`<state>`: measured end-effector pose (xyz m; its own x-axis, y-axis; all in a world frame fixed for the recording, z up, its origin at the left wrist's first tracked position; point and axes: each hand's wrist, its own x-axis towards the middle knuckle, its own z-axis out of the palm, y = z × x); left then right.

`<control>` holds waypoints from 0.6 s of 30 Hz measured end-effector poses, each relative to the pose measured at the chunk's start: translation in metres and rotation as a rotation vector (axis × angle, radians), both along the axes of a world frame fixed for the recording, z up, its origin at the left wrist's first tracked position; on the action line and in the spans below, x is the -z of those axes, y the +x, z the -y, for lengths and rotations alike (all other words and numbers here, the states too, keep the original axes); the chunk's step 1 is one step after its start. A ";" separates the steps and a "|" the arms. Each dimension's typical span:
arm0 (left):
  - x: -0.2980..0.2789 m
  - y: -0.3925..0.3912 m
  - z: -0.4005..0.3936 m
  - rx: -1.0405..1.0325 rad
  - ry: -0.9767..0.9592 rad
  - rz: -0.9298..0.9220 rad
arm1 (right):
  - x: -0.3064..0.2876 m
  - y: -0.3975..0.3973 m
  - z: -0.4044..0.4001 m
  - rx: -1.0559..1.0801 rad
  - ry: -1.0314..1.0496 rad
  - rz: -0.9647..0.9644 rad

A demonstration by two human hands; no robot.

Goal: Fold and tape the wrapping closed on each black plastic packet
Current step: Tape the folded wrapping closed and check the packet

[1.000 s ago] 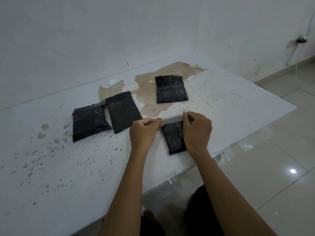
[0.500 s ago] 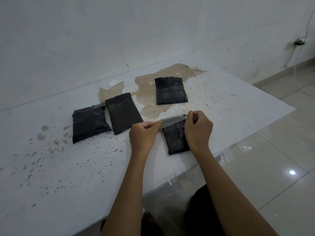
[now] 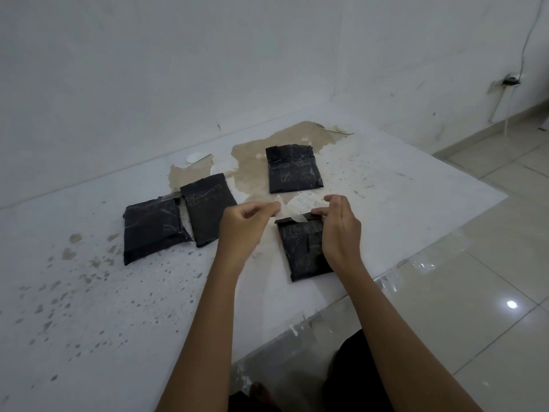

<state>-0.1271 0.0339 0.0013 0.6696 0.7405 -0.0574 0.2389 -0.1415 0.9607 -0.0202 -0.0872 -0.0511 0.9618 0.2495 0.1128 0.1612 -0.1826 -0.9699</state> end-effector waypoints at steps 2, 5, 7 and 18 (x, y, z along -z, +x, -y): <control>-0.019 0.006 -0.001 0.063 0.051 -0.012 | 0.001 0.002 -0.001 -0.006 -0.039 0.009; -0.048 0.020 0.001 0.163 0.080 0.021 | 0.005 0.005 -0.001 -0.012 -0.096 0.062; -0.063 0.028 0.006 0.224 0.007 0.085 | 0.006 0.006 0.000 -0.022 -0.091 0.052; -0.021 0.022 -0.007 0.224 -0.164 -0.017 | -0.003 0.001 0.001 0.003 0.146 -0.213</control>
